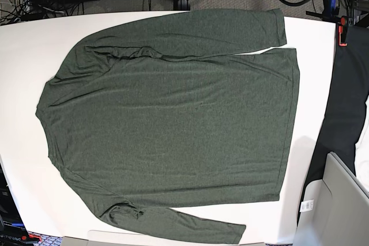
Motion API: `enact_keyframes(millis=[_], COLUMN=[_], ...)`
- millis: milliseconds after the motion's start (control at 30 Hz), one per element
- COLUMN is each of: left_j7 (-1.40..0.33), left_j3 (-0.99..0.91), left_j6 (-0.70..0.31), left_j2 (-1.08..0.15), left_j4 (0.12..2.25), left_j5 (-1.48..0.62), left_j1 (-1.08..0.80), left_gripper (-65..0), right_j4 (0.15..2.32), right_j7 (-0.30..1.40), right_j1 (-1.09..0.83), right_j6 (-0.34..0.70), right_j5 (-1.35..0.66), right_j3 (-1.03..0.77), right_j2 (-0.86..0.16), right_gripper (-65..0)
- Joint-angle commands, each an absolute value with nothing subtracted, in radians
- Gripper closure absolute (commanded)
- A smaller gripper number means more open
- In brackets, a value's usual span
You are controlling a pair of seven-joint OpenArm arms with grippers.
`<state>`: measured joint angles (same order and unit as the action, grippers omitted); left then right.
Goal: Fold the T-shirt properly
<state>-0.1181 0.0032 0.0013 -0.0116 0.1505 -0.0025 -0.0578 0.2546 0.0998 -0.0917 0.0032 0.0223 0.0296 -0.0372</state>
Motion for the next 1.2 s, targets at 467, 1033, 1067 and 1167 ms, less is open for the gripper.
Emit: enact_keyframes(millis=[467,1033,1067,1167], left_j7=[-0.110,-0.110,-0.110,-0.110], left_j3=[0.002,0.002,0.002,0.002], left_j6=[0.005,0.005,0.005,0.005], left_j2=[-0.012,-0.013,-0.015,-0.018], left_j4=[0.151,0.151,0.151,0.151], left_j5=[-0.001,-0.001,-0.001,-0.001], left_j1=[-0.058,-0.067,-0.070,-0.074], left_gripper=[0.0,0.0,0.0,0.0], right_j4=[0.260,0.260,0.260,0.260], right_j7=[0.093,0.093,0.093,0.096], right_j1=[-0.113,-0.122,-0.125,-0.134], right_j6=[0.002,0.002,0.002,0.002], right_j5=[0.019,0.019,0.019,0.019], right_j3=[0.033,0.033,0.033,0.033], right_j2=[-0.038,-0.039,-0.039,-0.045], right_gripper=[-0.2,-0.2,-0.2,-0.2])
